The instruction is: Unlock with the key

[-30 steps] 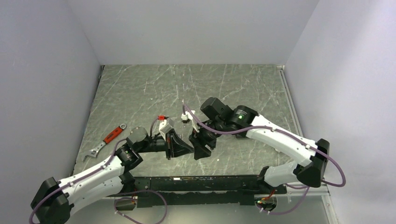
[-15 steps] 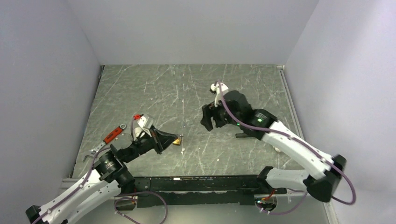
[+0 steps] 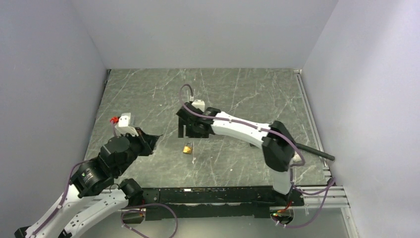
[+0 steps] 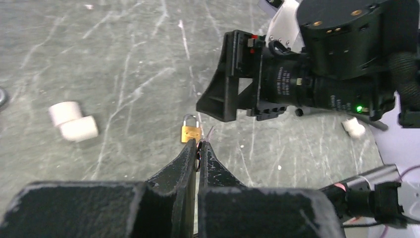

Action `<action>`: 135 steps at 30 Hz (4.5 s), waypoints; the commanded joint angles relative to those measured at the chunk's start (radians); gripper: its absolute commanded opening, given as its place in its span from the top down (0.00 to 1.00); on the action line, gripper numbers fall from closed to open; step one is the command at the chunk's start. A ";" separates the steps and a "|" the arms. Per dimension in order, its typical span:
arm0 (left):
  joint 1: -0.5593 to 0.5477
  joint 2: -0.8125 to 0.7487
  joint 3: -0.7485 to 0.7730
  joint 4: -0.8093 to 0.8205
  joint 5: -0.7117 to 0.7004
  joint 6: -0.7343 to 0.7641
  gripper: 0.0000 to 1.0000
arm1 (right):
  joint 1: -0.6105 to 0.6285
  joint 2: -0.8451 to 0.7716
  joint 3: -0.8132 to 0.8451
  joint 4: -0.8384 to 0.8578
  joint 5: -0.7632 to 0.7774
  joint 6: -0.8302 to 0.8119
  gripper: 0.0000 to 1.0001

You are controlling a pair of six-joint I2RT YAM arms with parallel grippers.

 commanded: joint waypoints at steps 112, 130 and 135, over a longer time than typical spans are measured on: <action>-0.062 -0.124 0.107 -0.268 -0.192 -0.070 1.00 | 0.096 0.516 0.444 -0.366 -0.035 0.245 0.48; -0.061 -0.066 0.045 -0.086 -0.095 -0.010 1.00 | -0.021 0.085 0.314 -0.273 0.143 0.280 1.00; -0.060 -0.026 -0.038 0.174 0.010 0.058 1.00 | -0.047 -0.192 0.081 -0.107 0.202 0.438 1.00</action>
